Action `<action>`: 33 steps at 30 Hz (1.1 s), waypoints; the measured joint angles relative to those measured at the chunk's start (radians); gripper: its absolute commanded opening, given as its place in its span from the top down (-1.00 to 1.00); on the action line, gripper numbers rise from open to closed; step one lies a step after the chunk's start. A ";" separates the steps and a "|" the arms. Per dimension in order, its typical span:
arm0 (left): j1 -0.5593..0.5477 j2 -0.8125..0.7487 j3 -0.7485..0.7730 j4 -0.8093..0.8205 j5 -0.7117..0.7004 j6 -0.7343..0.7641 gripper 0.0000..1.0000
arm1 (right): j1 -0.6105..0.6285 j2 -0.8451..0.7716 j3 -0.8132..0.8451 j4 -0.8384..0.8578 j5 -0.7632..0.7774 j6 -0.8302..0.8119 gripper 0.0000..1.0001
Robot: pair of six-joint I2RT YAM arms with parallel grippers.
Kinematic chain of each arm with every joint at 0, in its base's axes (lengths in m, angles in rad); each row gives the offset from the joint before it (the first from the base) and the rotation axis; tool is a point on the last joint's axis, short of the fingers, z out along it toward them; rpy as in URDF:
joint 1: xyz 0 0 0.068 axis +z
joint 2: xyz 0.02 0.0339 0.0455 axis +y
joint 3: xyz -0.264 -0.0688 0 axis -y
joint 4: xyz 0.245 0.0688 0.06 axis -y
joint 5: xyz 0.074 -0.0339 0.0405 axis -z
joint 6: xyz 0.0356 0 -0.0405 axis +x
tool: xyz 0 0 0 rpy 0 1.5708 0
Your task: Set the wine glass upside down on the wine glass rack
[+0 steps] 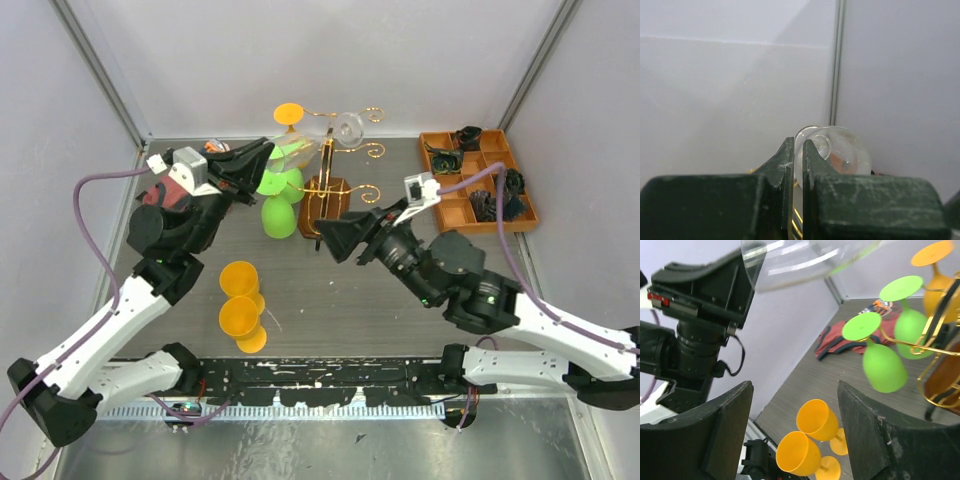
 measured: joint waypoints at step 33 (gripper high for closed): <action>0.000 0.070 -0.250 0.859 -0.215 -0.077 0.86 | -0.400 0.311 -0.037 0.874 -0.354 0.294 -0.71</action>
